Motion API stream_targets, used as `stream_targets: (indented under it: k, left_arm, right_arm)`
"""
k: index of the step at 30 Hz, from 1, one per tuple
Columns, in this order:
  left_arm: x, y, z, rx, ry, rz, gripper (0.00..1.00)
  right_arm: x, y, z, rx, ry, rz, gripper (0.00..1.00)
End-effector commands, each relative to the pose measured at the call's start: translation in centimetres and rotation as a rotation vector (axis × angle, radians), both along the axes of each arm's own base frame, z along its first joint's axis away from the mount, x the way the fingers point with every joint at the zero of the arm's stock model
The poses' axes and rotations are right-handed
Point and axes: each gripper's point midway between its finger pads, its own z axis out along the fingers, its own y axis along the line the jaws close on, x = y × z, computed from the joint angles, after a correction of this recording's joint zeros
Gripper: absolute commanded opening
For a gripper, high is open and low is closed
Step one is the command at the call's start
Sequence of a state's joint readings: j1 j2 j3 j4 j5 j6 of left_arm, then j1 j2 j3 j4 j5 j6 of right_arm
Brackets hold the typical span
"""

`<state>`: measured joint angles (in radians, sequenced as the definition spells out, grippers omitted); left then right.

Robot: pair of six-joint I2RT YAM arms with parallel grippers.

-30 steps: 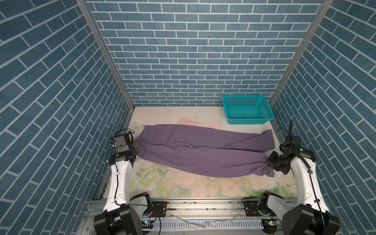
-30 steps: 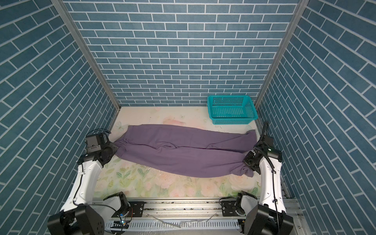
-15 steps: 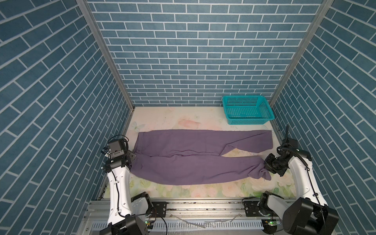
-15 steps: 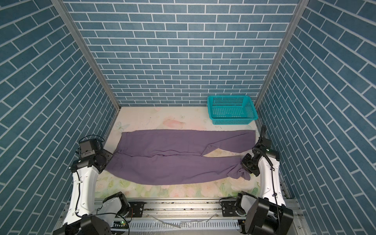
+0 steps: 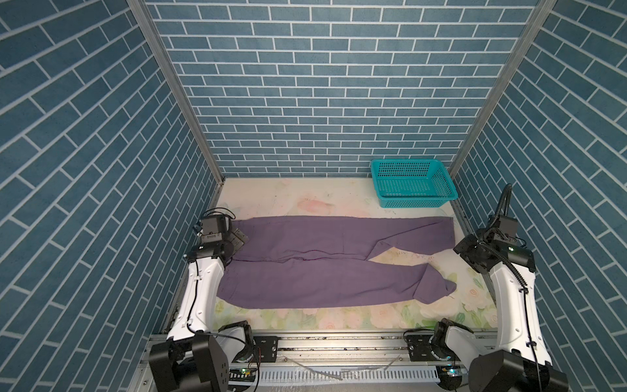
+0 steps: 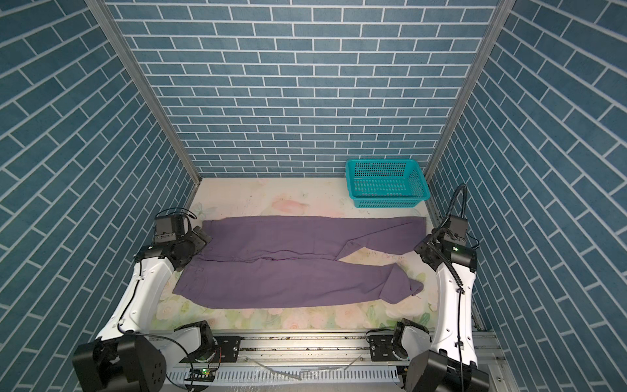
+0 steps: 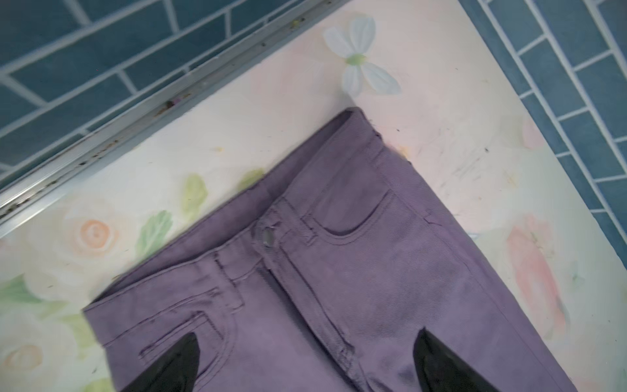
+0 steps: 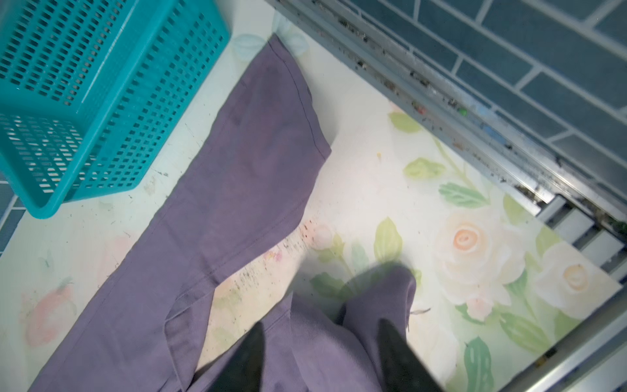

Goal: Fold and stack the trousers

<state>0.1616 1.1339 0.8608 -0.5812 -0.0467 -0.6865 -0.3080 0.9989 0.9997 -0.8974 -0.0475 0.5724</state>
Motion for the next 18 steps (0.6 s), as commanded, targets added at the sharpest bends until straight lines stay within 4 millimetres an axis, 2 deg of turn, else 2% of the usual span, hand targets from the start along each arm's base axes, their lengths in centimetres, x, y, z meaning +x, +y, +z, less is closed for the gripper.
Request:
stream_targets:
  k: [1,3,7,11,13,15,18]
  left_arm:
    - [2.0,-1.2,-0.7,0.016,-0.004,-0.027,0.94]
    - [2.5,-1.9,-1.6,0.016,0.000,-0.037,0.88]
    - [3.2,-2.5,-3.5,-0.003,0.006,-0.035,0.70]
    - [3.7,-2.2,-5.3,-0.007,0.007,0.001,0.67]
    - [3.9,-1.8,-6.5,-0.003,0.026,0.027,0.67]
    - [4.4,-1.8,-7.3,-0.010,0.043,0.027,0.69]
    - [4.9,-1.8,-8.1,-0.020,0.059,0.032,0.74]
  right_arm:
    - [-1.2,1.0,-2.2,0.043,0.058,0.010,0.32]
    - [-2.2,2.7,-4.3,0.074,0.123,0.060,0.25]
    - [-3.6,7.4,-7.8,0.113,0.248,0.202,0.09]
    - [-3.9,9.6,-10.5,0.129,0.304,0.247,0.08]
    - [-4.6,10.2,-11.6,0.119,0.345,0.264,0.15]
    - [-5.3,10.0,-12.2,0.096,0.376,0.255,0.31]
    - [-5.9,9.7,-13.0,0.091,0.404,0.232,0.48]
